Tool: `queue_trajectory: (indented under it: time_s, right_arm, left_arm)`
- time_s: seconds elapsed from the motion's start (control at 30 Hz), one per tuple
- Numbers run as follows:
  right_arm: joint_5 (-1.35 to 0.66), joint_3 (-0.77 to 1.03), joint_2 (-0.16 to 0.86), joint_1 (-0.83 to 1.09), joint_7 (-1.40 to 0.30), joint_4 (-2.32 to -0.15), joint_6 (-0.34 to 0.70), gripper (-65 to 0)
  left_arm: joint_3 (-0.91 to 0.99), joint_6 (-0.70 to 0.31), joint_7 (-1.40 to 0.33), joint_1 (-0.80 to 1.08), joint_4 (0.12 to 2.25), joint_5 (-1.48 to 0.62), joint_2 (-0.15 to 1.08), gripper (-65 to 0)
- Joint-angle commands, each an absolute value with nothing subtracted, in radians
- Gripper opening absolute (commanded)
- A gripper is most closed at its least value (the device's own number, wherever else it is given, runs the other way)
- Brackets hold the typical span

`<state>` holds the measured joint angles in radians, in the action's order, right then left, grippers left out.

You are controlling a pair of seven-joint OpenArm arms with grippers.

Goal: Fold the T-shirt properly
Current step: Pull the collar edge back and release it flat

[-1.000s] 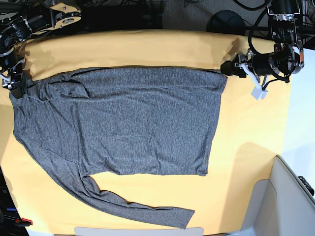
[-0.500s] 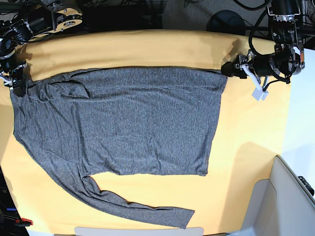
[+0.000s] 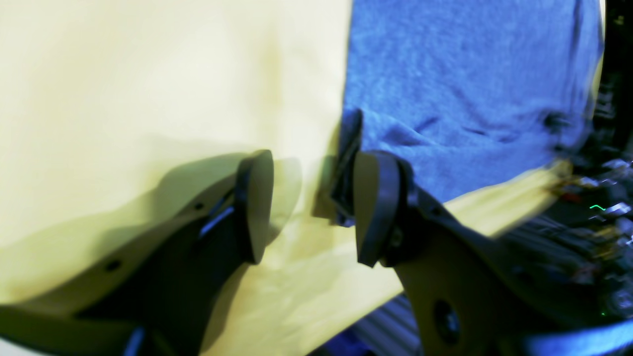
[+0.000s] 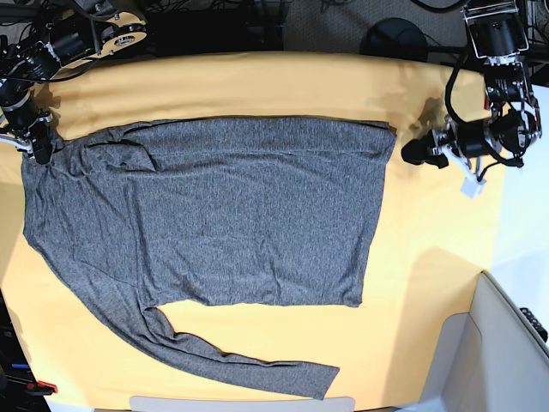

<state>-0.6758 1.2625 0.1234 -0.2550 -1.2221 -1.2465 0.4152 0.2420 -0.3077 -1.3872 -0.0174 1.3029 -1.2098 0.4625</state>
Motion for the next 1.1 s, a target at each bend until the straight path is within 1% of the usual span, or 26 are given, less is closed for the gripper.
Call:
queue_trajectory:
  time_s: [0.0,0.17,0.4,0.53,0.77,0.83,1.0,1.07]
  right_arm:
    - [-0.693,1.25,0.091,-0.265,-1.293,-1.233,0.398,-65.0]
    - [-0.693,1.25,0.09,-0.265,-1.294,-1.233,0.398,-65.0]
    - [-0.693,1.25,0.088,-0.263,-1.294,-1.233,0.398,-65.0]
    - [-0.693,1.25,0.088,-0.263,-1.294,-1.233,0.398,-65.0]
    - [-0.693,1.248,0.088,-0.249,-1.294,-1.233,0.398,-65.0]
    - [-0.693,1.239,0.088,-0.249,-1.294,-1.233,0.398,-65.0]
    - [-0.694,1.214,0.088,-0.232,-1.293,-1.233,0.398,-65.0]
    - [-0.694,1.199,0.093,-0.226,-1.294,-1.233,0.398,-65.0]
  left_arm:
    - [0.245,-0.306,-1.396,-0.031,1.302,-1.242,0.479,-38.5]
    - [0.234,-0.306,-1.396,-0.025,1.265,-1.271,0.473,-38.5]
    - [0.231,-0.306,-1.396,0.002,1.267,-1.271,0.404,-38.5]
    - [0.174,-0.306,-1.396,0.002,1.268,-1.273,0.386,-38.6]
    - [0.151,-0.306,-1.396,0.022,1.33,-1.268,0.364,-39.3]
    - [0.151,-0.306,-1.396,0.022,1.334,-1.268,0.364,-43.4]
    - [0.153,-0.306,-1.396,0.022,1.334,-1.264,0.369,-65.0]
    - [0.154,-0.306,-1.396,0.022,1.336,-1.262,0.372,-64.7]
